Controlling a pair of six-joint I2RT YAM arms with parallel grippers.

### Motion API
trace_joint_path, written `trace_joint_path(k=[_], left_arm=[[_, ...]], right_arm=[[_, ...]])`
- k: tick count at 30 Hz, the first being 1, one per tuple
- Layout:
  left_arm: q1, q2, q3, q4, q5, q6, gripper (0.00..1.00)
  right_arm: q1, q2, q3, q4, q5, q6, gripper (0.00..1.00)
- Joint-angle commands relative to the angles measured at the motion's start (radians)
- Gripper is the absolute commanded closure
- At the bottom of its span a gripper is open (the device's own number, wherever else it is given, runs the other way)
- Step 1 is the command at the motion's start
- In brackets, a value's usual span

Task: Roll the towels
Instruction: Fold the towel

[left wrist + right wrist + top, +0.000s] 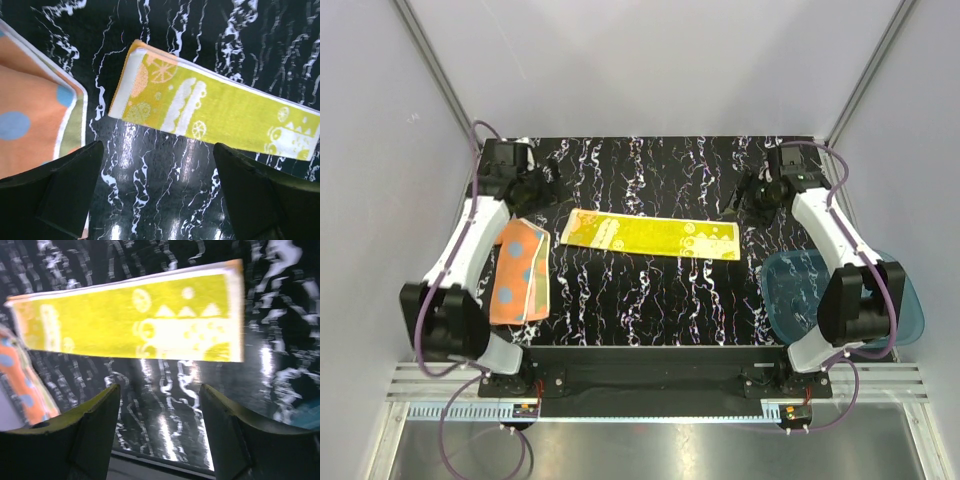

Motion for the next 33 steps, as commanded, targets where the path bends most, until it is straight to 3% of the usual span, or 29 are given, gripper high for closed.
trace_joint_path(k=[1, 5, 8, 13, 18, 25, 33], left_arm=[[-0.002, -0.146, -0.068, 0.038, -0.053, 0.082, 0.01], [0.004, -0.35, -0.249, 0.192, -0.069, 0.014, 0.01], [0.006, -0.404, -0.316, 0.255, 0.09, 0.007, 0.01], [0.006, -0.373, -0.283, 0.149, -0.008, 0.029, 0.01], [0.003, -0.401, -0.317, 0.174, -0.003, 0.017, 0.01], [0.001, -0.399, -0.312, 0.168, -0.002, 0.015, 0.01], [0.0, -0.401, -0.31, 0.167, 0.007, 0.014, 0.01]], right_arm=[[0.023, -0.021, -0.126, 0.16, -0.236, 0.104, 0.28], [0.11, -0.097, -0.245, 0.272, -0.213, 0.219, 0.31], [0.179, -0.127, -0.315, 0.277, -0.119, 0.328, 0.35], [0.193, -0.131, -0.466, 0.309, -0.011, 0.481, 0.38], [0.191, -0.065, -0.401, 0.141, 0.166, 0.452, 0.36], [0.19, 0.022, -0.288, 0.043, 0.365, 0.434, 0.39], [0.112, 0.099, -0.256, 0.05, 0.389, 0.39, 0.5]])
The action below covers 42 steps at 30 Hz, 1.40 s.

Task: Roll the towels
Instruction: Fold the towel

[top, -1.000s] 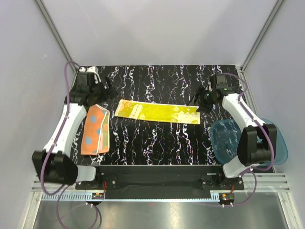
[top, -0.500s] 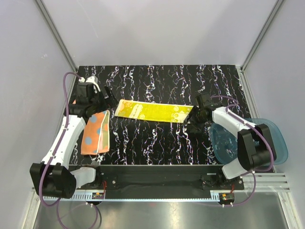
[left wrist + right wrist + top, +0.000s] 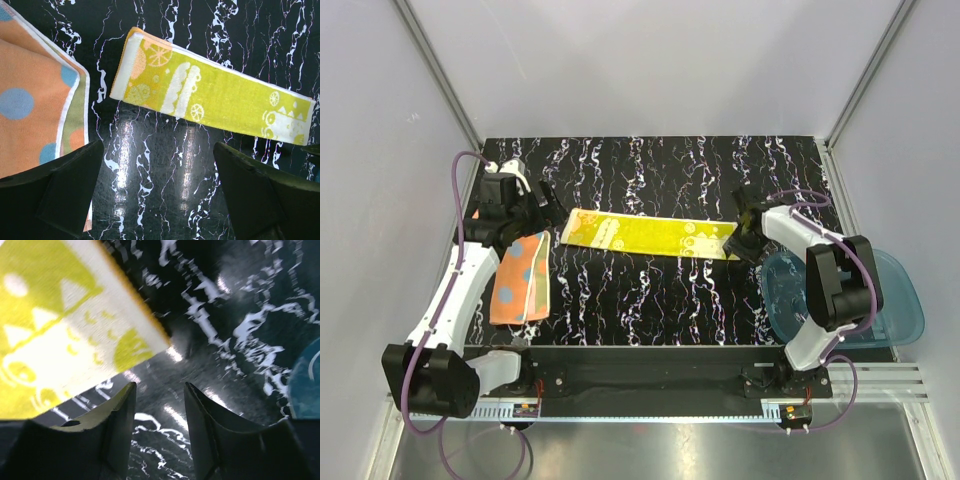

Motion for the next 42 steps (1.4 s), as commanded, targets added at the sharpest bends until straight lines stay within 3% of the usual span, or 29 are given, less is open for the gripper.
trace_joint_path(k=[1, 19, 25, 34, 37, 42], left_arm=[[-0.001, -0.015, 0.008, 0.039, 0.003, -0.004, 0.01], [-0.003, -0.006, 0.012, 0.035, 0.02, -0.002, 0.01], [-0.001, -0.004, 0.01, 0.035, 0.015, 0.001, 0.01], [-0.003, -0.001, 0.008, 0.033, 0.017, 0.001, 0.01], [-0.011, -0.001, 0.01, 0.03, 0.012, 0.002, 0.01], [-0.084, -0.029, 0.044, -0.034, -0.109, 0.029, 0.01]], right_arm=[[-0.043, 0.021, 0.04, -0.011, 0.057, -0.026, 0.5], [-0.072, 0.139, 0.096, 0.027, 0.035, -0.084, 0.53], [-0.074, 0.147, 0.071, 0.058, 0.006, -0.09, 0.67], [-0.074, 0.133, 0.097, 0.036, 0.04, -0.139, 1.0], [-0.072, 0.124, 0.146, -0.043, 0.101, -0.172, 1.0], [-0.04, 0.092, 0.237, -0.146, 0.245, -0.21, 1.0]])
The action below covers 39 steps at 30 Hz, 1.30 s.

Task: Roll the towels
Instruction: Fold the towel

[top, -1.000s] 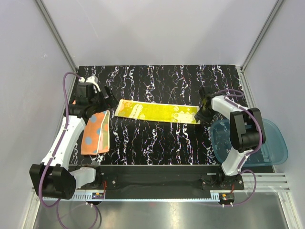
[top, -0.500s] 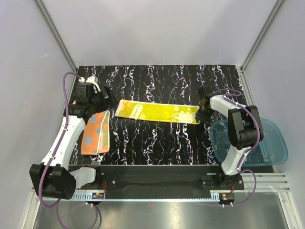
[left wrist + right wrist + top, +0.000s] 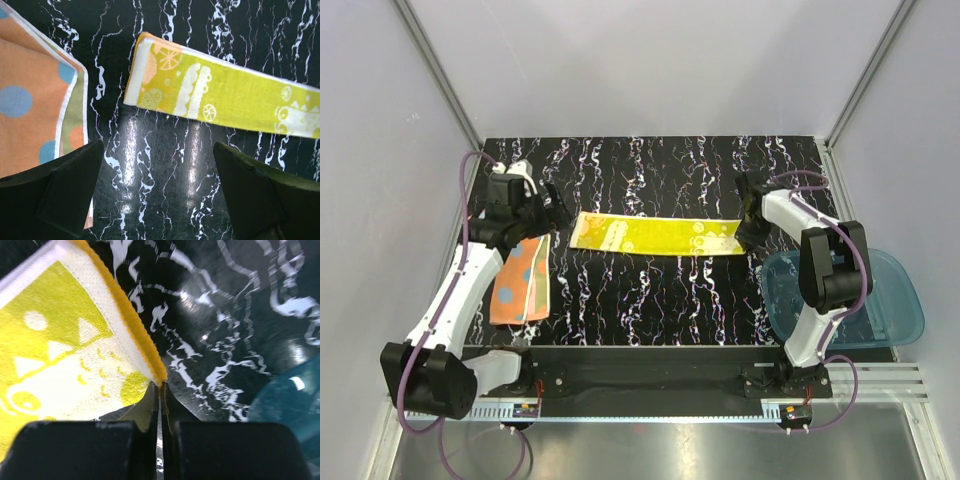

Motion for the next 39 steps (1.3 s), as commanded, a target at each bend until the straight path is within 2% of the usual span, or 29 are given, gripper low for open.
trace_joint_path(k=[1, 5, 11, 19, 28, 39], left_arm=[[-0.047, -0.04, 0.041, -0.032, -0.078, 0.022, 0.01], [-0.05, -0.116, -0.005, -0.075, -0.078, 0.029, 0.01], [-0.05, -0.217, -0.097, -0.09, -0.182, 0.064, 0.01], [-0.051, -0.236, -0.114, -0.101, -0.231, 0.052, 0.01], [-0.051, -0.239, -0.111, -0.11, -0.249, 0.049, 0.01], [-0.051, -0.234, -0.109, -0.11, -0.254, 0.049, 0.01]], right_arm=[[0.052, -0.041, 0.099, -0.125, 0.165, -0.043, 1.0], [0.14, 0.0, 0.24, -0.217, 0.257, -0.049, 1.0], [0.256, 0.106, 0.412, -0.308, 0.327, -0.049, 1.0], [0.373, 0.212, 0.621, -0.383, 0.356, -0.073, 1.0], [0.531, 0.241, 0.779, -0.289, 0.338, -0.191, 1.0], [0.614, 0.393, 1.026, -0.282, 0.263, -0.259, 1.0]])
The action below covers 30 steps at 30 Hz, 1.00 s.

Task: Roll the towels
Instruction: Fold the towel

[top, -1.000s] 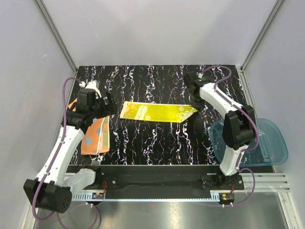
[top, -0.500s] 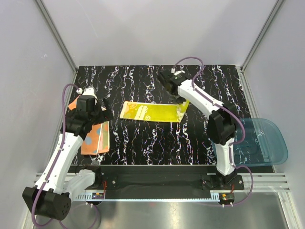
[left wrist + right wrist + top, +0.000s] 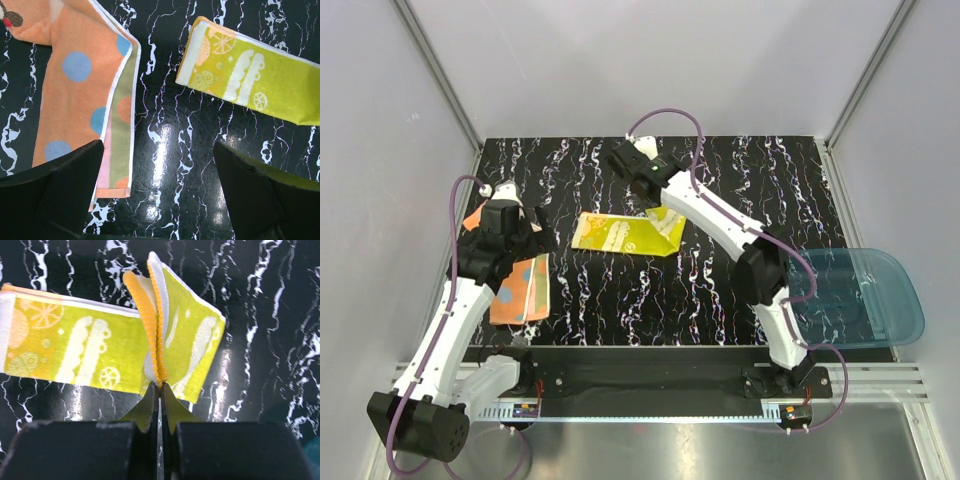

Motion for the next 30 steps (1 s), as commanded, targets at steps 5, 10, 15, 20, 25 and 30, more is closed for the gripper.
trace_joint_path(k=[5, 10, 15, 20, 25, 30], left_arm=[[0.0, -0.008, 0.009, 0.015, -0.029, 0.011, 0.01], [0.001, -0.007, 0.01, 0.015, -0.029, 0.011, 0.01], [0.001, -0.005, 0.009, 0.015, -0.031, 0.011, 0.01], [0.0, -0.005, 0.01, 0.014, -0.031, 0.011, 0.01], [0.0, -0.005, 0.009, 0.014, -0.029, 0.011, 0.01], [0.0, -0.005, 0.009, 0.014, -0.029, 0.013, 0.01]], right_arm=[[0.04, 0.1, 0.15, 0.008, -0.052, -0.023, 1.0], [0.061, 0.123, 0.177, 0.046, -0.078, -0.015, 1.0], [0.08, 0.157, 0.227, 0.06, -0.109, -0.028, 1.0], [0.094, 0.185, 0.245, 0.074, -0.135, -0.032, 1.0], [0.1, 0.215, 0.245, 0.097, -0.149, -0.028, 1.0], [0.108, 0.238, 0.244, 0.12, -0.164, -0.025, 1.0]])
